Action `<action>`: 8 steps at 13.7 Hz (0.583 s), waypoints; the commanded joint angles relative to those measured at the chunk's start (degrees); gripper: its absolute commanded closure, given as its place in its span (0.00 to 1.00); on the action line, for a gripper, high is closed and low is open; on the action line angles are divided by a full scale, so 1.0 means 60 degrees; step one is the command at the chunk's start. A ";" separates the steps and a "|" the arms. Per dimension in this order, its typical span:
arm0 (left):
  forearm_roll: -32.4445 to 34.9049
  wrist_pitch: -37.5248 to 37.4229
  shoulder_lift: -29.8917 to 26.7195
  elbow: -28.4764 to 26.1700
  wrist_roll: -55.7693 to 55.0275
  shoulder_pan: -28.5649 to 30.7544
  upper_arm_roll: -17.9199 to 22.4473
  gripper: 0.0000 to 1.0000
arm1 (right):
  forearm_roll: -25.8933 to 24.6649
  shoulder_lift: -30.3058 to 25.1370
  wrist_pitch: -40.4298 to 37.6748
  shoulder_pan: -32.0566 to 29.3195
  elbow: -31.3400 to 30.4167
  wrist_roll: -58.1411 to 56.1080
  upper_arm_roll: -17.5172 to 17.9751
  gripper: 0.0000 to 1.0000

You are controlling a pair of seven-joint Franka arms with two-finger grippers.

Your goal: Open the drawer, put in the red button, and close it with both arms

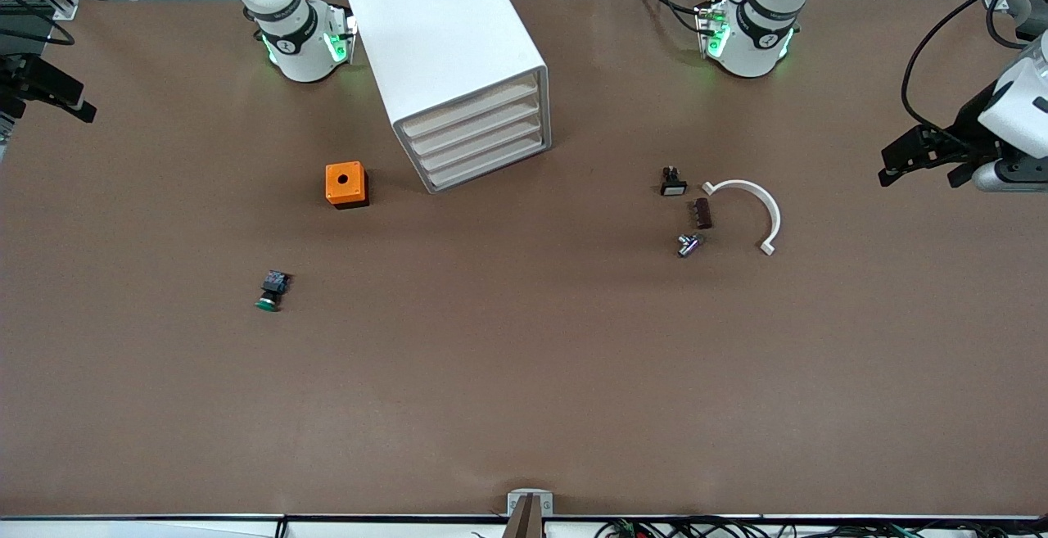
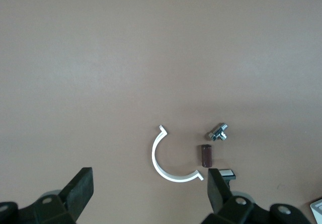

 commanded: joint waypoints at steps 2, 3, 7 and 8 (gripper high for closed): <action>0.0174 -0.0275 0.0091 0.0819 -0.0066 0.0033 -0.0104 0.00 | -0.0092 -0.0230 0.0036 -0.0073 -0.0238 -0.0005 0.0044 0.00; 0.0116 -0.0552 0.0134 0.1082 -0.0066 0.0033 -0.0105 0.00 | -0.0092 -0.0230 0.0036 -0.0073 -0.0253 -0.0005 0.0044 0.00; 0.0086 -0.0774 0.0426 0.1348 -0.0051 -0.0011 -0.0105 0.00 | -0.0092 -0.0230 0.0036 -0.0073 -0.0253 -0.0005 0.0044 0.00; 0.0101 -0.0774 0.0442 0.1348 -0.0066 -0.0011 -0.0105 0.00 | -0.0092 -0.0230 0.0036 -0.0073 -0.0253 -0.0005 0.0044 0.00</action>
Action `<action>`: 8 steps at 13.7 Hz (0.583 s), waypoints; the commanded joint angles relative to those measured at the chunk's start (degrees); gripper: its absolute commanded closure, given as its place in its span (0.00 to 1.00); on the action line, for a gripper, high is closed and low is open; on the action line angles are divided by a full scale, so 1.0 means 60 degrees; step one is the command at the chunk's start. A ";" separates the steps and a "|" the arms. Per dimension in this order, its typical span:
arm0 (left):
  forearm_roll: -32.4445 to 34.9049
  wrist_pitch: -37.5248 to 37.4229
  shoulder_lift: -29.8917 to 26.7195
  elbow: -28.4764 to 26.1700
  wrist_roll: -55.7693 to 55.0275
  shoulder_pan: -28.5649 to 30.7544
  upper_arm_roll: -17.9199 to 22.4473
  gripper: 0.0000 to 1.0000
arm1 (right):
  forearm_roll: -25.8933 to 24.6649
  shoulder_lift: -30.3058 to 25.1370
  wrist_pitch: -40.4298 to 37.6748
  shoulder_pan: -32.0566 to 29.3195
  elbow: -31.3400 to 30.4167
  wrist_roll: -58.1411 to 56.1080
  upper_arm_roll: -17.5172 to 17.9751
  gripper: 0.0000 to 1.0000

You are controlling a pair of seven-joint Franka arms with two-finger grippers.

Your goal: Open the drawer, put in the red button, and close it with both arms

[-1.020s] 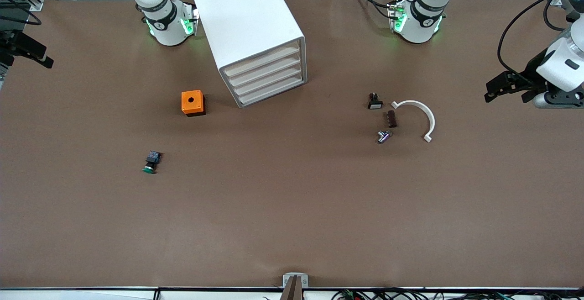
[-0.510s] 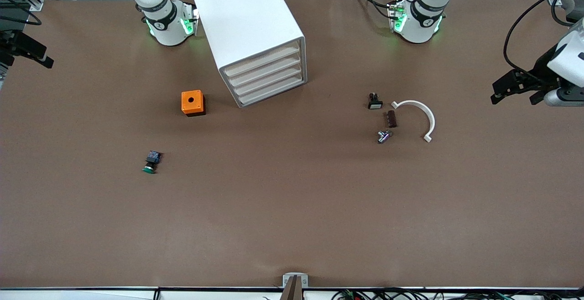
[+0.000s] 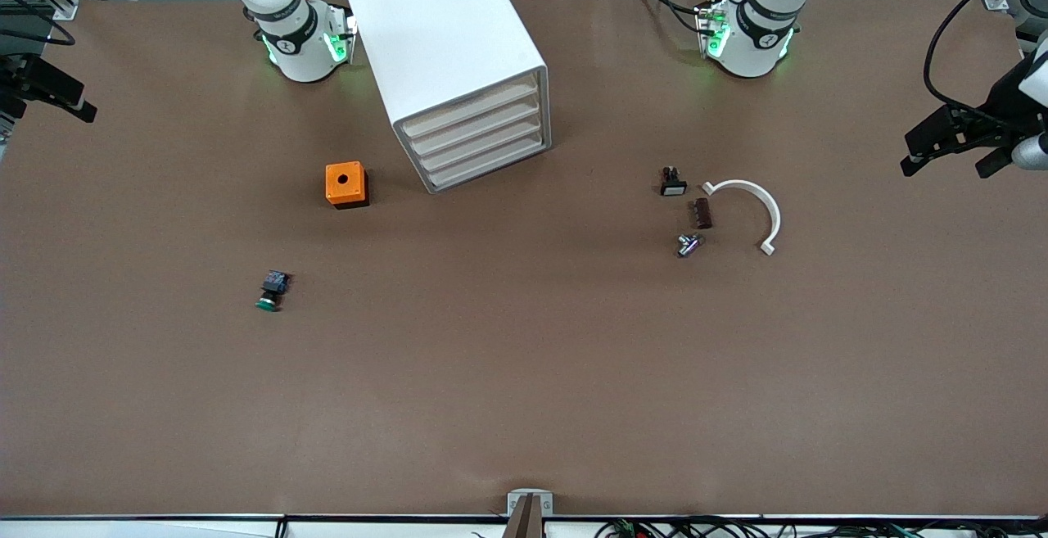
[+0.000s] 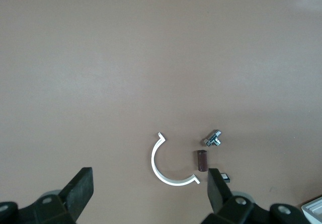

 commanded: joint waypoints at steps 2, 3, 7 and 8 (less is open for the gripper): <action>0.0130 -0.0214 0.0307 0.0381 -0.0066 -0.0007 -0.0047 0.00 | -0.0092 -0.0230 0.0027 -0.0073 -0.0239 -0.0005 0.0045 0.00; 0.0232 -0.0214 0.0351 0.0381 -0.0051 -0.0021 -0.0047 0.00 | -0.0092 -0.0230 0.0027 -0.0073 -0.0239 -0.0005 0.0045 0.00; 0.0218 -0.0665 0.0584 0.0833 -0.0022 -0.0036 -0.0047 0.00 | -0.0092 -0.0230 0.0027 -0.0073 -0.0239 -0.0005 0.0045 0.00; 0.0146 -0.1088 0.0803 0.1241 -0.0036 -0.0036 -0.0047 0.00 | -0.0092 -0.0230 0.0027 -0.0073 -0.0239 -0.0005 0.0045 0.00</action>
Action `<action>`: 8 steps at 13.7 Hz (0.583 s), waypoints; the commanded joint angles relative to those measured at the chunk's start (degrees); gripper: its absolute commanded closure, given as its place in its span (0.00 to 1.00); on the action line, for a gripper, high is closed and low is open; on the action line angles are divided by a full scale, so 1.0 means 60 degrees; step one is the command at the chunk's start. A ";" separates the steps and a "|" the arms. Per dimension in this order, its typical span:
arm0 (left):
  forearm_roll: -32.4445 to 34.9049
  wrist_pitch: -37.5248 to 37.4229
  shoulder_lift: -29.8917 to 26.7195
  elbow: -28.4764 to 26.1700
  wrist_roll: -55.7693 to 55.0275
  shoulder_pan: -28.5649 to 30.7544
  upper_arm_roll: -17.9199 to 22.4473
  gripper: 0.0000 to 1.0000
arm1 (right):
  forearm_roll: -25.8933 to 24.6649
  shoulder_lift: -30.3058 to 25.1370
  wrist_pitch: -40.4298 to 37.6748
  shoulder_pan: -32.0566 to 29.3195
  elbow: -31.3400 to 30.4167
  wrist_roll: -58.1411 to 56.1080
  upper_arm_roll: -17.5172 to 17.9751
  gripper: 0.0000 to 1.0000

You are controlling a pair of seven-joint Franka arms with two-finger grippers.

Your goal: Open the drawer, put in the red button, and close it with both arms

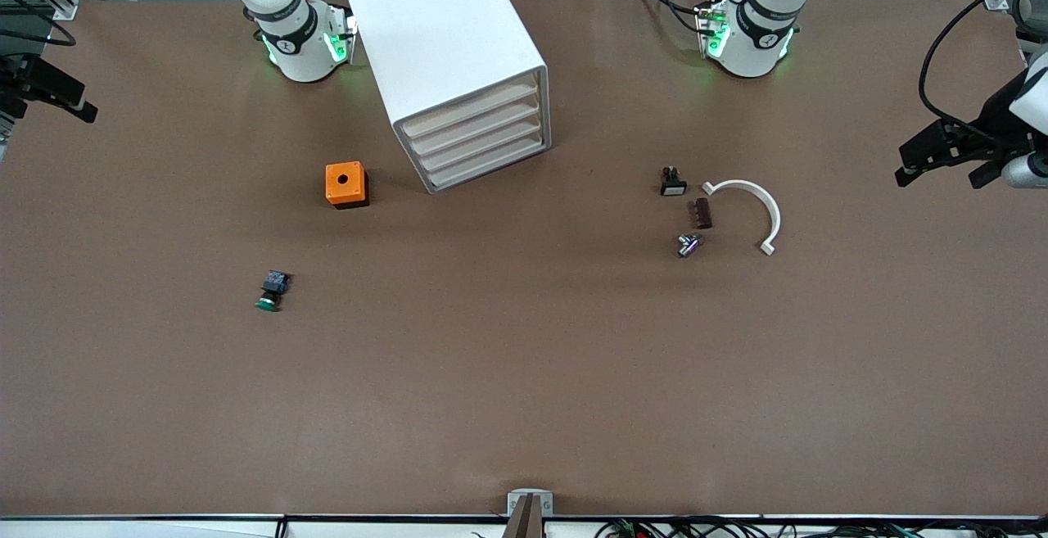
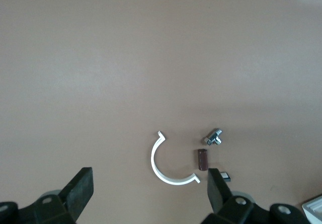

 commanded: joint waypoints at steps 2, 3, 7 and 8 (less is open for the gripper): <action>0.0071 -0.1238 0.0791 0.1469 -0.0051 -0.0027 -0.0046 0.00 | -0.0092 -0.0230 0.0027 -0.0073 -0.0215 -0.0005 0.0045 0.00; 0.0085 -0.1254 0.0806 0.1485 -0.0051 -0.0027 -0.0046 0.00 | -0.0092 -0.0230 0.0042 -0.0073 -0.0215 -0.0005 0.0045 0.00; 0.0100 -0.1239 0.0806 0.1471 -0.0066 -0.0012 -0.0046 0.00 | -0.0092 -0.0230 0.0101 -0.0058 -0.0215 -0.0005 0.0045 0.00; 0.0086 -0.1239 0.0806 0.1456 -0.0066 -0.0012 -0.0046 0.00 | -0.0092 -0.0230 0.0115 -0.0058 -0.0215 -0.0005 0.0045 0.00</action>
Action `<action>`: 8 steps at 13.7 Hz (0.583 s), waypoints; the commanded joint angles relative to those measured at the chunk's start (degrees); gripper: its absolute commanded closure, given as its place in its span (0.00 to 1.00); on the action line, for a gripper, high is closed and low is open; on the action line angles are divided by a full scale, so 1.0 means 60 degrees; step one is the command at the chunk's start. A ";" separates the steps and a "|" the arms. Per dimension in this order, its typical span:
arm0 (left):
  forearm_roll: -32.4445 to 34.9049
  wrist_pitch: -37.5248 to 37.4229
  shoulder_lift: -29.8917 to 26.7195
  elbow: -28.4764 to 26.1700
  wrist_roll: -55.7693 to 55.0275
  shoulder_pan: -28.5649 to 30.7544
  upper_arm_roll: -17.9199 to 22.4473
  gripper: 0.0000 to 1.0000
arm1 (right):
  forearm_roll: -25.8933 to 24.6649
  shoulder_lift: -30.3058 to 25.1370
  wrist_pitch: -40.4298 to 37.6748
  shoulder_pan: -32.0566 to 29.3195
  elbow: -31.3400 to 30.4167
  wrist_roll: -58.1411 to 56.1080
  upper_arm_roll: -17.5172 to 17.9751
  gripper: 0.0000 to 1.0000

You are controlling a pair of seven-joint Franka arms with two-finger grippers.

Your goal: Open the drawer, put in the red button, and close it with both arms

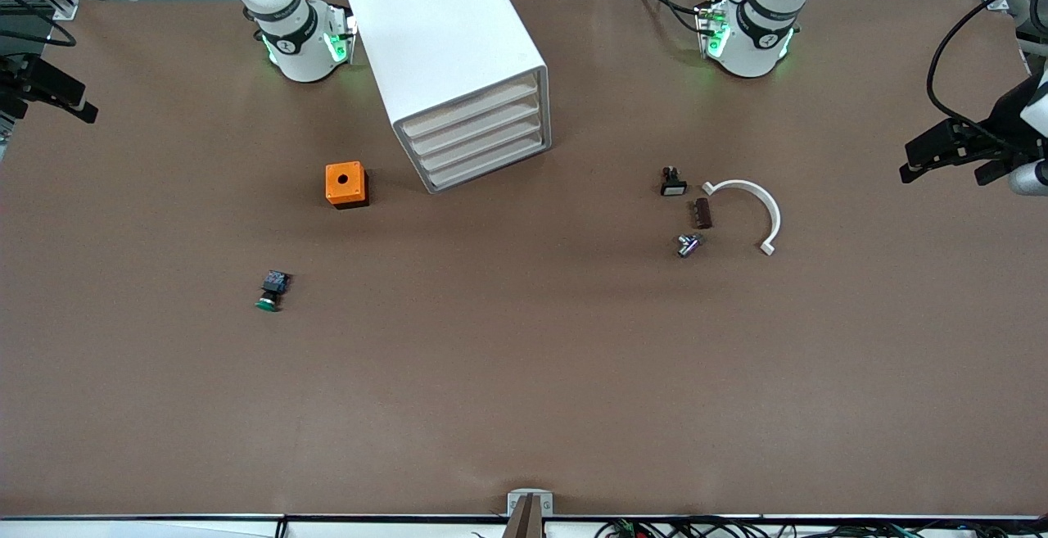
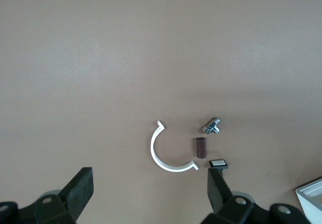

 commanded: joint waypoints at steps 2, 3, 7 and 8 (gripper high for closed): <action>0.0115 -0.0172 0.0154 0.0294 -0.0080 -0.0012 -0.0045 0.00 | -0.0092 -0.0230 0.0113 -0.0058 -0.0205 -0.0005 0.0045 0.00; 0.0115 -0.0098 0.0154 0.0294 -0.0080 0.0003 -0.0045 0.00 | -0.0092 -0.0230 0.0128 -0.0058 -0.0205 -0.0005 0.0045 0.00; 0.0100 0.0415 0.0213 0.0250 -0.0080 0.0047 -0.0045 0.00 | -0.0092 -0.0230 0.0187 -0.0058 -0.0205 -0.0020 0.0045 0.00; 0.0100 0.0415 0.0213 0.0235 -0.0080 0.0047 -0.0045 0.00 | -0.0107 -0.0230 0.0201 -0.0058 -0.0220 -0.0020 0.0045 0.00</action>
